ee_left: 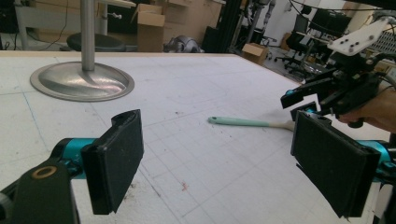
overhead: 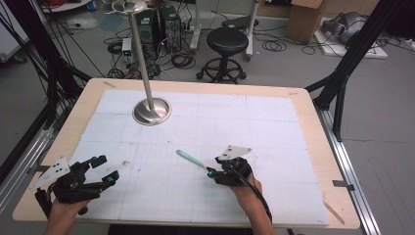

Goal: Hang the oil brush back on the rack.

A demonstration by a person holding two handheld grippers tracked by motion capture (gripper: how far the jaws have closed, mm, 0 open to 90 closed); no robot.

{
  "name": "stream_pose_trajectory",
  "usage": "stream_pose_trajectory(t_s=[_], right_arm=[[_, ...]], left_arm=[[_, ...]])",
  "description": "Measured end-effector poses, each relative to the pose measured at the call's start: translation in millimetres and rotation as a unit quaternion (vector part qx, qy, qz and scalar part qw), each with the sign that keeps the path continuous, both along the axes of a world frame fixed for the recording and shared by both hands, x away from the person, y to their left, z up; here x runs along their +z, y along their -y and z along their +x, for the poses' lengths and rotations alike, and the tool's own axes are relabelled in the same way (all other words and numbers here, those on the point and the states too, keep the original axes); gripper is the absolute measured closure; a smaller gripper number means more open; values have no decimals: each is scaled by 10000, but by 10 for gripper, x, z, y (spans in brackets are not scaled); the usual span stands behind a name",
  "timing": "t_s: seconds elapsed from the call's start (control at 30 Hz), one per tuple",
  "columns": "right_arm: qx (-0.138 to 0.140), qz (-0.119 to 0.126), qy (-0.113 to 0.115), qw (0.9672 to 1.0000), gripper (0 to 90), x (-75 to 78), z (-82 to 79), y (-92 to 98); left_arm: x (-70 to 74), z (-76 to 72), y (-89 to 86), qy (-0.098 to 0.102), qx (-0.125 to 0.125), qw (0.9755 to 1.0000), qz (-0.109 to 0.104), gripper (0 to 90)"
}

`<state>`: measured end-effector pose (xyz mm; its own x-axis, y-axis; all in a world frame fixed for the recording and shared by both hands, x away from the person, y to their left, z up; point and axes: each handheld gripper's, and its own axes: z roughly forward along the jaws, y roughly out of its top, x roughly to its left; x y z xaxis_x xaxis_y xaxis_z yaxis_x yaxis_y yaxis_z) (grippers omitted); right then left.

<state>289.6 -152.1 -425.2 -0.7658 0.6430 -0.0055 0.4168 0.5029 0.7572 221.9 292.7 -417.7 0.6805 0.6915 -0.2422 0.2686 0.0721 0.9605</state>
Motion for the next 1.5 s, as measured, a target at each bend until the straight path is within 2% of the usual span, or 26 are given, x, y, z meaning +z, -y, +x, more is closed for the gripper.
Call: stream_pose_trajectory(t_s=[0.17, 0.4, 0.63, 0.77, 1.17, 1.3, 1.4, 1.5], right_arm=[[163, -253, -200, 9993, 574, -59, 105, -93], [323, -462, -311, 9979, 635, -124, 184, -156], [411, -384, -423, 9975, 710, -132, 209, -146], [492, -369, -451, 9971, 804, -135, 209, -147], [283, -247, -631, 9973, 822, -133, 208, -145], [212, -251, -575, 9978, 823, -130, 189, -153], [152, -112, -619, 9979, 824, -120, 161, -140], [115, 90, -539, 9984, 824, -82, 122, -114]], left_arm=[[-3, 6, 0, -19, -11, 10000, 15, 175], [-6, 7, -5, -28, -3, 10000, 10, 177], [-8, 8, 4, -46, -22, 10000, 20, 177], [-9, 7, 12, -54, -22, 10000, 14, 177], [-9, 7, 14, -73, -27, 10000, -2, 180], [-9, 7, 9, -80, -10, 10000, -15, 180], [-9, 9, 8, -86, -16, 10000, -6, 180], [-7, 8, 16, -80, -38, 10000, 10, 182]])
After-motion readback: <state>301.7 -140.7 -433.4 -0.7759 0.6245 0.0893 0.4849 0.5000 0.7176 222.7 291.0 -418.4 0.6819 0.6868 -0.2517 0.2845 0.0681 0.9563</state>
